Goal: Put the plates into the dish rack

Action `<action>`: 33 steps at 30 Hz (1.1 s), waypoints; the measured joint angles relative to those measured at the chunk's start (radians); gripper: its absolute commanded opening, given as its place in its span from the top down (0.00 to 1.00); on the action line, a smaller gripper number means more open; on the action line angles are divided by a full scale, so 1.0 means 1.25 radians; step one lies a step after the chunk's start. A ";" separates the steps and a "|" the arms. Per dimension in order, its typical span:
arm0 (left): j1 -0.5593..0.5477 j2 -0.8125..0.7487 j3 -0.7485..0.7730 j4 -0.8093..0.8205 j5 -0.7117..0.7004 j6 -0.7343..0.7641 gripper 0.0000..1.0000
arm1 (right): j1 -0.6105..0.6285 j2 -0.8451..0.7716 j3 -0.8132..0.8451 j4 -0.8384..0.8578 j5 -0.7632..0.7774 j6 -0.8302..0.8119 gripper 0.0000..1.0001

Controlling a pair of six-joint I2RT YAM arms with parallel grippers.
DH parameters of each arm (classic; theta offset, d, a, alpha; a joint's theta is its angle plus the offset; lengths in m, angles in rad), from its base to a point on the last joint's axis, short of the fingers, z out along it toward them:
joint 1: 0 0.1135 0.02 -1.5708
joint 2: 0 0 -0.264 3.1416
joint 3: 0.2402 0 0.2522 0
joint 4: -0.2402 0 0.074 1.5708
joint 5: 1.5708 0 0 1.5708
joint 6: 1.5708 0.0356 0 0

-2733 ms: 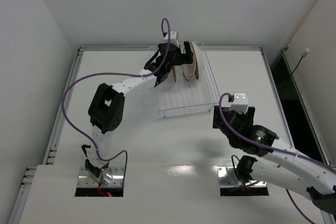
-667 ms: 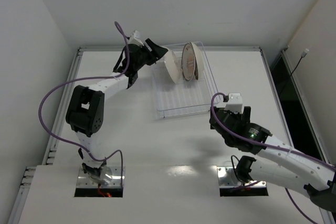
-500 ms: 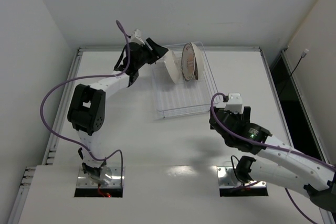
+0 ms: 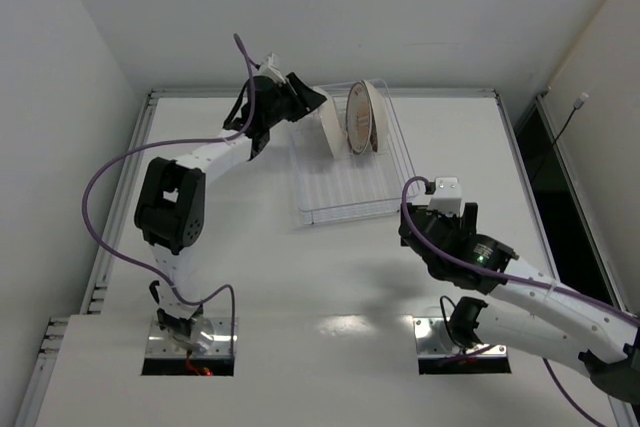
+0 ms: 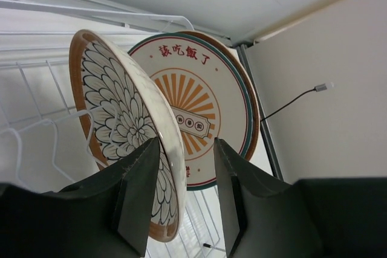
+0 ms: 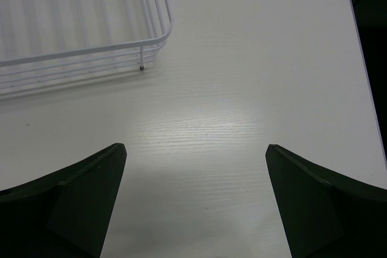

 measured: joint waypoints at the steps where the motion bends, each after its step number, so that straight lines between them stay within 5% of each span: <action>1: -0.002 0.000 0.004 -0.007 0.000 0.005 0.67 | 0.000 0.000 0.000 0.000 0.000 0.000 0.00; 10: -0.033 0.016 0.085 -0.056 0.000 0.033 0.78 | 0.000 0.000 0.000 0.000 0.000 0.000 0.00; 24: -0.059 0.067 0.139 -0.076 0.000 0.042 0.78 | 0.000 0.000 0.000 0.000 0.000 0.000 0.00; 30: -0.059 0.067 0.143 -0.085 0.003 0.052 0.67 | 0.000 0.000 0.000 0.000 0.000 0.000 0.00; 33: -0.059 0.064 0.145 -0.079 0.008 0.060 0.53 | 0.000 0.000 0.000 0.000 0.000 0.000 0.00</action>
